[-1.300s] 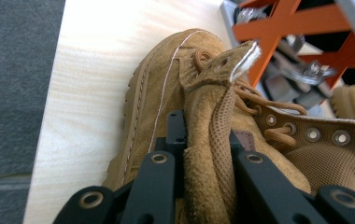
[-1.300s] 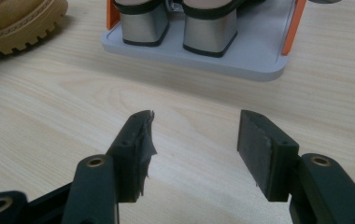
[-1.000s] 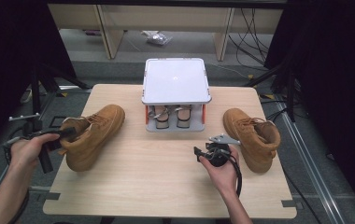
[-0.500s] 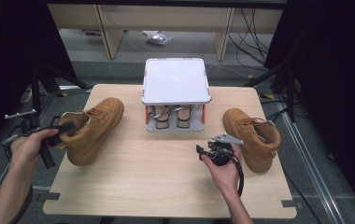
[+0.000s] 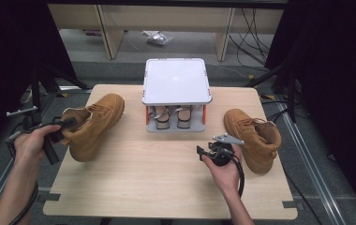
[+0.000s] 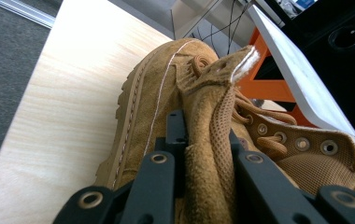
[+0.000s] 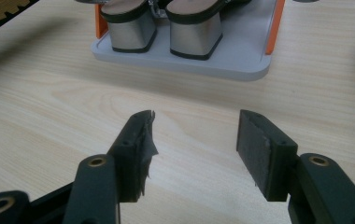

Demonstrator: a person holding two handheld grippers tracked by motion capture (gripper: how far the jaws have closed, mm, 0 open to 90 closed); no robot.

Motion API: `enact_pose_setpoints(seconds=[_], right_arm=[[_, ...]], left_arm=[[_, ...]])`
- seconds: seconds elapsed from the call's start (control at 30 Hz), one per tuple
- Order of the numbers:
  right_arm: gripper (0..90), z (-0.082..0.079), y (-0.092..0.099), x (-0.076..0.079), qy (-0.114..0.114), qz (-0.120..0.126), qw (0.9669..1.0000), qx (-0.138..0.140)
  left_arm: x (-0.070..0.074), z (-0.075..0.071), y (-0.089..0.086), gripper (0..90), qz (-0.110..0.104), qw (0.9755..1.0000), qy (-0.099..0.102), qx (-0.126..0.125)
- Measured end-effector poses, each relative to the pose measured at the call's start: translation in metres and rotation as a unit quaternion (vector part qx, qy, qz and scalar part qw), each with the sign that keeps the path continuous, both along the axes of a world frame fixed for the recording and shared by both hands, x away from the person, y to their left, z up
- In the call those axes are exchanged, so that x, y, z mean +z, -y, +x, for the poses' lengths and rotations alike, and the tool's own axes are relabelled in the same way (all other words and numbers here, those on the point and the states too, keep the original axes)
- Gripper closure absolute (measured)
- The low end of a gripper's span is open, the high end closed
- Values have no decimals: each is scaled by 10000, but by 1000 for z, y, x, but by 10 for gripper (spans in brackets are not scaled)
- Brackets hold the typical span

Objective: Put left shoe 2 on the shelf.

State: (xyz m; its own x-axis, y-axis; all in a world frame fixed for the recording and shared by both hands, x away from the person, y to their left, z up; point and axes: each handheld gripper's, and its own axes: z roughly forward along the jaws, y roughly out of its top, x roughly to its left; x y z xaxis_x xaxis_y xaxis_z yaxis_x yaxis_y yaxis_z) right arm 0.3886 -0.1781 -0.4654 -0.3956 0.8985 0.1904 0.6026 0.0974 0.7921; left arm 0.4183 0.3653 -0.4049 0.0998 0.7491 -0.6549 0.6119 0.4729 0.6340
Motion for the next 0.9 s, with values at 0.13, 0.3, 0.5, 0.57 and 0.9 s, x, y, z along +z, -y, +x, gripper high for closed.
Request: enact_pose_setpoints(seconds=[0.13,0.3,0.5,0.57,0.9], right_arm=[[468,-3,-4,0,-167,106,9997,-119],[468,-3,-2,3,-132,91,9998,-80],[466,-2,0,2,-131,108,9998,-105],[466,-1,3,2,-86,1,10000,-34],[465,-1,4,1,-76,68,9999,-6]], left_arm=[[3,3,3,810,0,10000,43,-37],[6,7,7,809,-72,9999,67,-34],[10,12,12,809,-149,9998,148,-20],[12,13,14,809,-160,9997,167,-33],[21,19,21,809,-259,9995,188,-21]])
